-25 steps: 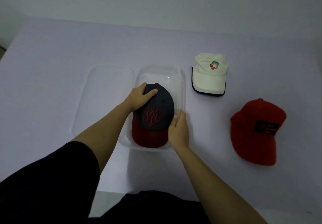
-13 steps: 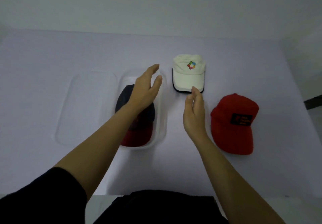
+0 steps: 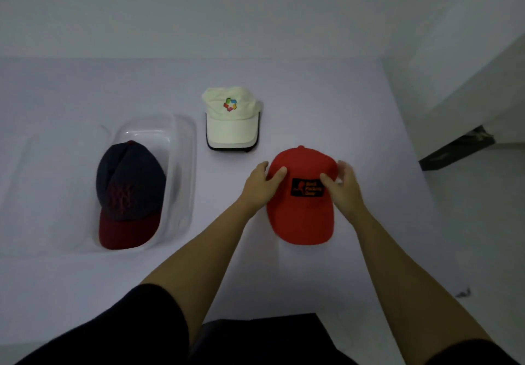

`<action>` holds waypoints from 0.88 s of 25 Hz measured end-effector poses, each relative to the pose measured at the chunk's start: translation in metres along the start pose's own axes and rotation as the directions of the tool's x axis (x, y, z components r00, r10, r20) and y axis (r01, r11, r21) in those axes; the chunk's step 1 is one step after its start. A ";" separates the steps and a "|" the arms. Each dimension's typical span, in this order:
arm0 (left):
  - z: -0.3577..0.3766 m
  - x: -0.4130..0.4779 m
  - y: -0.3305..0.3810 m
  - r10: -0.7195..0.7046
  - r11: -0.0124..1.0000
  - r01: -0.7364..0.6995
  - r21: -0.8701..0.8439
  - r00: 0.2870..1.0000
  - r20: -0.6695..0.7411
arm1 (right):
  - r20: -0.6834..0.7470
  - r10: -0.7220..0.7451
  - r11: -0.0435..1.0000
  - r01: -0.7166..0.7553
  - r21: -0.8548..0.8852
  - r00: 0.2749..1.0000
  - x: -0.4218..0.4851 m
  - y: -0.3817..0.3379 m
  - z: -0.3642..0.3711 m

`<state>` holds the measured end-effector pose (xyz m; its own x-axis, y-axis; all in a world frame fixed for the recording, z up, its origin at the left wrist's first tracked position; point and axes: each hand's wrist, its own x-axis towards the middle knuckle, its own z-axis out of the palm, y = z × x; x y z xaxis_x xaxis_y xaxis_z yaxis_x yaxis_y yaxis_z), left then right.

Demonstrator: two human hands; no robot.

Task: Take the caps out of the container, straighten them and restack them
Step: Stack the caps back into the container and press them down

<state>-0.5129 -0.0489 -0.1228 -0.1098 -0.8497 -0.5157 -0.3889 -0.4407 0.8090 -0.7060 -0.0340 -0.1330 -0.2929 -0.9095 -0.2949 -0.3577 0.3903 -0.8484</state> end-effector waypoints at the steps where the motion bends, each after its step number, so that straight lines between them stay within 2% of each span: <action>1: 0.007 0.004 0.000 -0.001 1.000 0.002 0.011 1.000 -0.020 | 0.059 -0.013 1.000 0.012 0.008 0.998 0.002 0.004 -0.004; 4: 0.011 0.014 -0.001 0.015 0.999 -0.010 0.046 0.994 -0.110 | 0.105 -0.029 0.998 0.034 -0.050 0.994 0.011 0.013 -0.014; 7: 0.003 0.023 -0.002 0.024 0.994 -0.014 0.107 0.995 -0.098 | 0.229 0.062 0.998 -0.063 -0.001 0.971 0.020 0.025 -0.032; 9: 0.003 0.024 -0.001 0.049 0.993 -0.040 0.110 0.996 -0.079 | 0.260 0.089 0.996 -0.088 -0.017 0.962 0.024 0.031 -0.040; 14: -0.001 0.023 -0.009 0.001 0.985 -0.016 -0.173 0.996 -0.091 | 0.294 0.096 0.991 -0.119 0.064 0.951 0.026 0.034 -0.040; 19: -0.009 0.020 -0.015 -0.030 0.987 0.020 -0.158 0.998 -0.062 | 0.325 0.042 0.999 -0.041 -0.011 0.945 0.030 0.040 -0.034; 22: -0.010 0.020 -0.015 -0.032 0.996 0.027 -0.084 0.997 -0.065 | 0.317 -0.012 0.992 0.051 -0.114 0.948 0.035 0.043 -0.033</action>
<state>-0.5002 -0.0625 -0.1428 -0.0378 -0.8520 -0.5221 -0.3138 -0.4859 0.8157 -0.7610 -0.0446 -0.1649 0.0075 -0.9125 -0.4091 -0.4711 0.3576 -0.8063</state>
